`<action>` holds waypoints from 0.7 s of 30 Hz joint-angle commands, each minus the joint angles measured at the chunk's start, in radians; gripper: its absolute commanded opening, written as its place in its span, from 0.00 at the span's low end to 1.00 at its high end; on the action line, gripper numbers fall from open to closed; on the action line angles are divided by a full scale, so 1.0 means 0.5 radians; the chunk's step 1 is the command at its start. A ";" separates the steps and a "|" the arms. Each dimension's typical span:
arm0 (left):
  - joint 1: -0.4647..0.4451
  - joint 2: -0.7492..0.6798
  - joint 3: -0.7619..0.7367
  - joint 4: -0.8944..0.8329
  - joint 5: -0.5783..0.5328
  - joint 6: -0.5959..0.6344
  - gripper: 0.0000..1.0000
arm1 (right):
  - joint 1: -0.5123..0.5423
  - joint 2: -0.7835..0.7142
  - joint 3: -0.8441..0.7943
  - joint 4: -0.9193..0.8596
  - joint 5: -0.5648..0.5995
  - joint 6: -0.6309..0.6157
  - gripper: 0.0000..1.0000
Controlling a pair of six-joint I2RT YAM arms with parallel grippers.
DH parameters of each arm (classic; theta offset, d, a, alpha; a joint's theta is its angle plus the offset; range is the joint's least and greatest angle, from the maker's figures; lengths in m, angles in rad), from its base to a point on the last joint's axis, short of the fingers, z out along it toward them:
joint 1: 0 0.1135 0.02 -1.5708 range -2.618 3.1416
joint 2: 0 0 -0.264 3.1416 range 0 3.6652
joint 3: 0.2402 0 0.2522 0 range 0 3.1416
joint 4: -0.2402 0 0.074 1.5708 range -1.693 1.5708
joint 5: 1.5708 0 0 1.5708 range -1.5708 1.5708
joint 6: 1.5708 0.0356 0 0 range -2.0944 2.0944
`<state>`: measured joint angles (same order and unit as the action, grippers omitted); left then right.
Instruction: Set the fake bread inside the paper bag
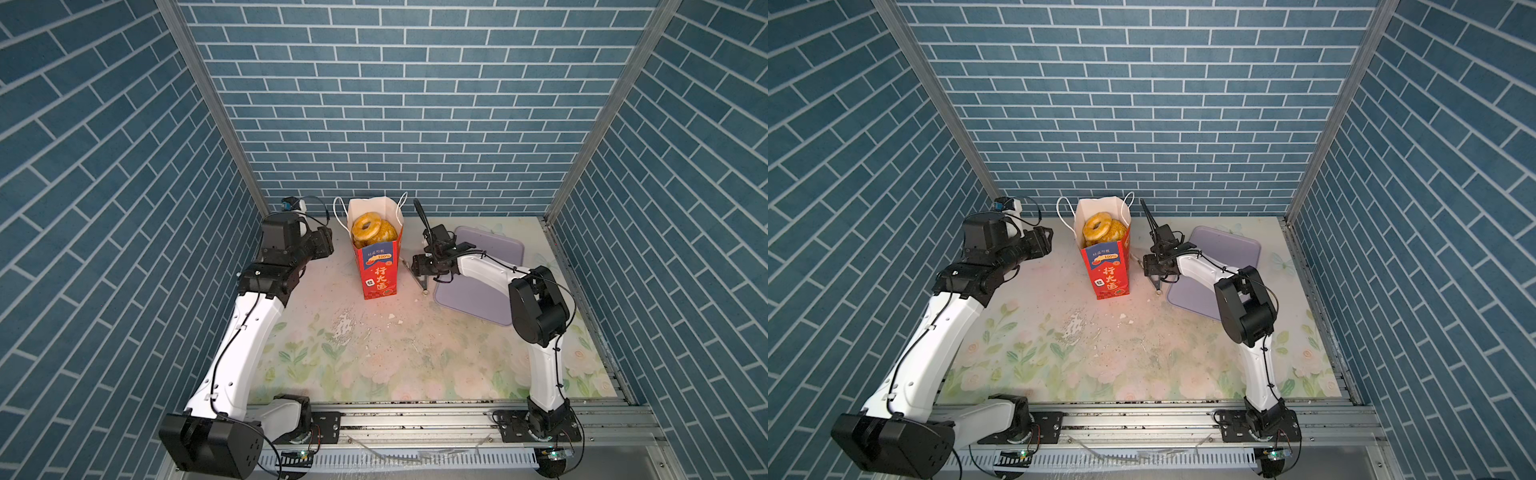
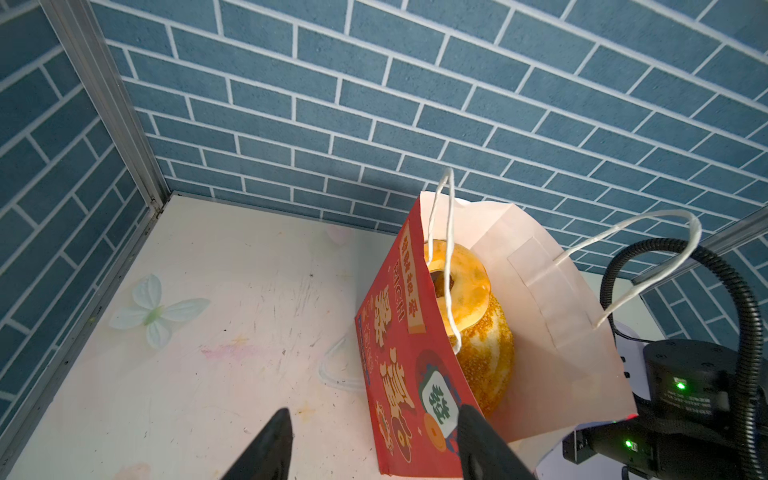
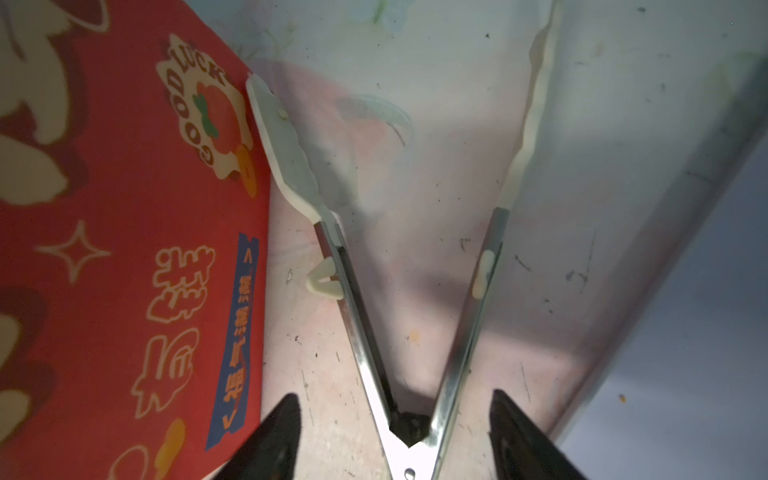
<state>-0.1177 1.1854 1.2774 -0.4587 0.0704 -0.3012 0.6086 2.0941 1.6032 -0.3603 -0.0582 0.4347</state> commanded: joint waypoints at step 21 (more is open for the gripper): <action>0.371 -0.244 -1.372 1.357 -0.559 0.407 0.71 | -0.610 -1.655 -1.748 1.181 0.846 -0.813 0.99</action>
<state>0.0803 1.0481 0.7013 -0.0277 -0.0925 -0.1497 0.3801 1.2816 0.8967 0.0437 0.2756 0.1196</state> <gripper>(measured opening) 0.701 0.988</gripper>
